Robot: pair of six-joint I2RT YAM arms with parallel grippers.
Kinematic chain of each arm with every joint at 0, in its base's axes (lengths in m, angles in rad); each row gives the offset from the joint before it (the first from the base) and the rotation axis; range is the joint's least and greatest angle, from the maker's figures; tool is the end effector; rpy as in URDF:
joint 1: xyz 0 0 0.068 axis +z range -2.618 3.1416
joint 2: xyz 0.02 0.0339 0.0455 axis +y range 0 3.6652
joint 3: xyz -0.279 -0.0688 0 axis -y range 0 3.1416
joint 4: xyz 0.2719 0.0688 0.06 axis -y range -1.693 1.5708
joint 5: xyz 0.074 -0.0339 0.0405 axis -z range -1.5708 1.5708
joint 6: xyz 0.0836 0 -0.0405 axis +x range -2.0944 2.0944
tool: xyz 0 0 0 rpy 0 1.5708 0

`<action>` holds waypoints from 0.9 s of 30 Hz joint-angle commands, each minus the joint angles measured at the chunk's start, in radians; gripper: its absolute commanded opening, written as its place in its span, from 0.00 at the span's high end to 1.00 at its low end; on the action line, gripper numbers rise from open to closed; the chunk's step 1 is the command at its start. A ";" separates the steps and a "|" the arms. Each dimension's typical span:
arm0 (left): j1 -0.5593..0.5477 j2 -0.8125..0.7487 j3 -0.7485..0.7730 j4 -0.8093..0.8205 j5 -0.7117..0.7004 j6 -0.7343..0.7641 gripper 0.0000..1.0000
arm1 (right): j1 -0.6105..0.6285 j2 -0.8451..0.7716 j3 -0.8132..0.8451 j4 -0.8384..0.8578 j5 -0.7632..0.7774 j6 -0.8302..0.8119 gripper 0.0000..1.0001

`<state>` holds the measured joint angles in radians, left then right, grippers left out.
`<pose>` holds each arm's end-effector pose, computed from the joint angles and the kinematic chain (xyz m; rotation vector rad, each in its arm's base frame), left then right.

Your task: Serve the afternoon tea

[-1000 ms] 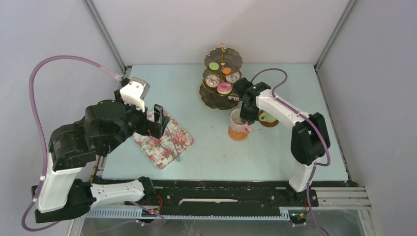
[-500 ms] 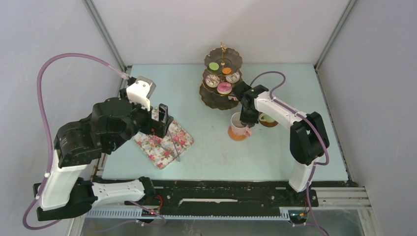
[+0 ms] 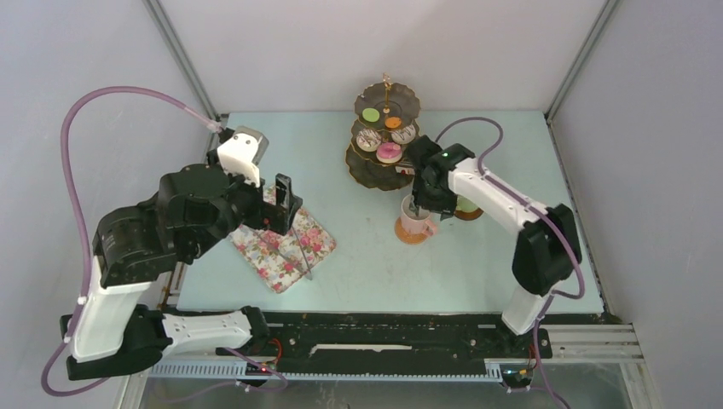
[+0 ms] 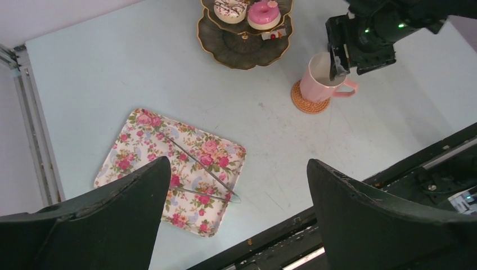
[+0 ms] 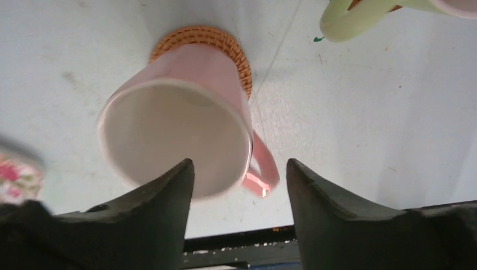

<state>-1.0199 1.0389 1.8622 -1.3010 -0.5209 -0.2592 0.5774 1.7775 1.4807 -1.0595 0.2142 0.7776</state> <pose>0.1137 -0.1056 0.5268 0.4341 1.9449 -0.2936 0.3348 0.1969 0.2123 0.3166 2.8233 -0.0462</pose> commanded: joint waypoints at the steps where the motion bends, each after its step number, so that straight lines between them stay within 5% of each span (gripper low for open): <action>1: 0.004 -0.024 0.027 -0.004 -0.002 -0.079 0.02 | 0.012 -0.192 0.105 -0.087 0.050 -0.007 0.33; 10: 0.004 -0.214 -0.159 0.211 -0.057 -0.258 0.02 | 0.013 -0.603 0.160 -0.173 0.026 -0.131 0.20; 14: 0.004 -0.298 -0.218 0.336 -0.134 -0.222 0.02 | 0.010 -0.831 0.188 -0.158 0.021 -0.178 0.00; 27: 0.004 -0.357 -0.190 0.507 -0.371 -0.135 0.02 | 0.011 -1.085 0.292 -0.110 0.110 -0.319 0.00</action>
<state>-1.0199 0.6827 1.6516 -0.8787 -0.7845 -0.4103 0.5869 0.6765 1.7741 -1.1893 0.2710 0.5217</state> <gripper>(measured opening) 0.985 0.995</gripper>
